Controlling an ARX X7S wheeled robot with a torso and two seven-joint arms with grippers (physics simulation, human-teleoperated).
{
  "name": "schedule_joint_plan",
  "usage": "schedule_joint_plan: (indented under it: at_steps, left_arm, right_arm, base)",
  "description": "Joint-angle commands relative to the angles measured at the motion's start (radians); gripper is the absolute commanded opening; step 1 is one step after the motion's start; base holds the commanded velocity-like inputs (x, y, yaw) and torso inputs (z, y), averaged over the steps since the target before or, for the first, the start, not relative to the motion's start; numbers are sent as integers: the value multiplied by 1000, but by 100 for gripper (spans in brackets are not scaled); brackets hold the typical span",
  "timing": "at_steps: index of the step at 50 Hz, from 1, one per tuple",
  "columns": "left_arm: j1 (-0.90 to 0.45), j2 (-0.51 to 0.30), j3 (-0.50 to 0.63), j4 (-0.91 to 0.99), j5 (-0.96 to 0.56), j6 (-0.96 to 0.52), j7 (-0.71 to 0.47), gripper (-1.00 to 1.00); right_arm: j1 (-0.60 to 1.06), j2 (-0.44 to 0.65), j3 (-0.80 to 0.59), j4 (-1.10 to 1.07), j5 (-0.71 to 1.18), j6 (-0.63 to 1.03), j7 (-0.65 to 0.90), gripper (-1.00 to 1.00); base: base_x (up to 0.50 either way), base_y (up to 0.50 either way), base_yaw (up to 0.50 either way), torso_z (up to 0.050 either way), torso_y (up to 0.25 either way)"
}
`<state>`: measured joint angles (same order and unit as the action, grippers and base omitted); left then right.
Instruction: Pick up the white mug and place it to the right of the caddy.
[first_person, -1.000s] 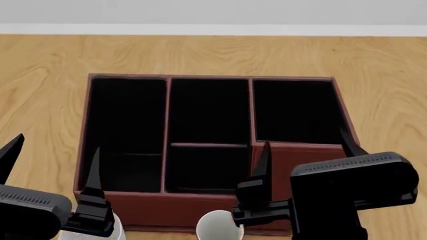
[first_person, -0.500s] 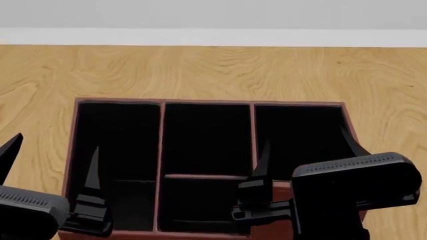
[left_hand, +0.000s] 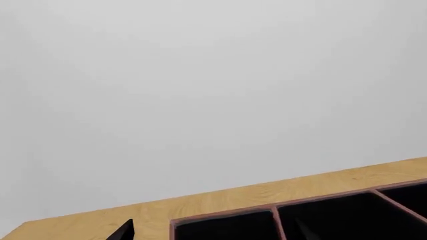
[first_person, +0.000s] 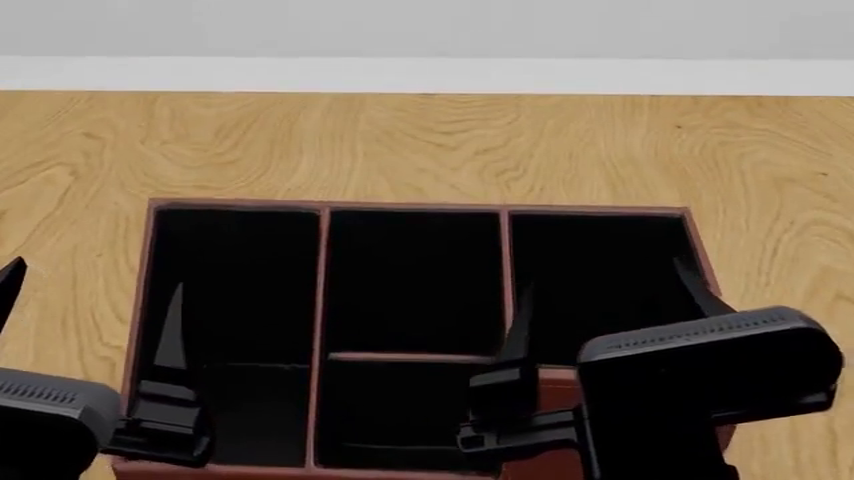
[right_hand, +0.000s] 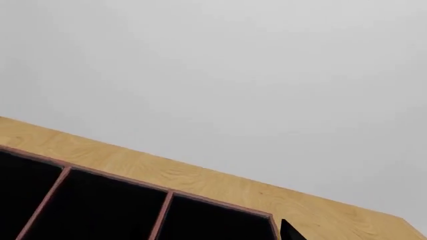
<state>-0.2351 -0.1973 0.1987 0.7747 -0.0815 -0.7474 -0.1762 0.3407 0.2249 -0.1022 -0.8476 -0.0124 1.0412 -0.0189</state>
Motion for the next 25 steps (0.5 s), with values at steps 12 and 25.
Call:
schedule_joint_plan:
  at_steps: [12,25]
  left_arm:
    - [-187,-18,-2,134,-4,-272,-20,100]
    - [-261,-15,-23,142,-18,-344,-19,100]
  right_arm:
    - [131,28,-13,-171,118,319,-139,100]
    - [314,170,131,-164,921,529,263,100]
  base:
    - [0,0,0,0,0]
    - [0,0,0,0,0]
